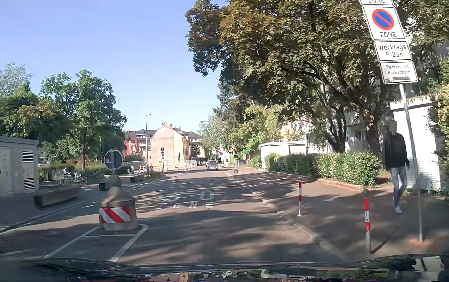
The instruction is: Follow the waypoints while adhering to traffic rules and regulations
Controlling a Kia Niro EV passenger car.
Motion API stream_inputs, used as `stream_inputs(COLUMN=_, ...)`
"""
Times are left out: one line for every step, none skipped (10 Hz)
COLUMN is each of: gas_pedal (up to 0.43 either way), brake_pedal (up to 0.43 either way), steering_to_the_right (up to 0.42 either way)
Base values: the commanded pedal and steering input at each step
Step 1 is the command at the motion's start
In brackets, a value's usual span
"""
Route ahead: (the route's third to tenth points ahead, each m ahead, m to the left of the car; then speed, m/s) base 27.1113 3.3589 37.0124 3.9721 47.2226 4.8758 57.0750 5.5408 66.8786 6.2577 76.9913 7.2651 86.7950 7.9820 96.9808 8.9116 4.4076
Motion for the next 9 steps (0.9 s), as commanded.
stream_inputs(gas_pedal=0.138, brake_pedal=0.000, steering_to_the_right=-0.025)
stream_inputs(gas_pedal=0.138, brake_pedal=0.000, steering_to_the_right=-0.031)
stream_inputs(gas_pedal=0.138, brake_pedal=0.000, steering_to_the_right=-0.036)
stream_inputs(gas_pedal=0.138, brake_pedal=0.000, steering_to_the_right=-0.046)
stream_inputs(gas_pedal=0.138, brake_pedal=0.000, steering_to_the_right=-0.054)
stream_inputs(gas_pedal=0.150, brake_pedal=0.000, steering_to_the_right=-0.056)
stream_inputs(gas_pedal=0.150, brake_pedal=0.000, steering_to_the_right=-0.056)
stream_inputs(gas_pedal=0.150, brake_pedal=0.000, steering_to_the_right=-0.057)
stream_inputs(gas_pedal=0.150, brake_pedal=0.000, steering_to_the_right=-0.059)
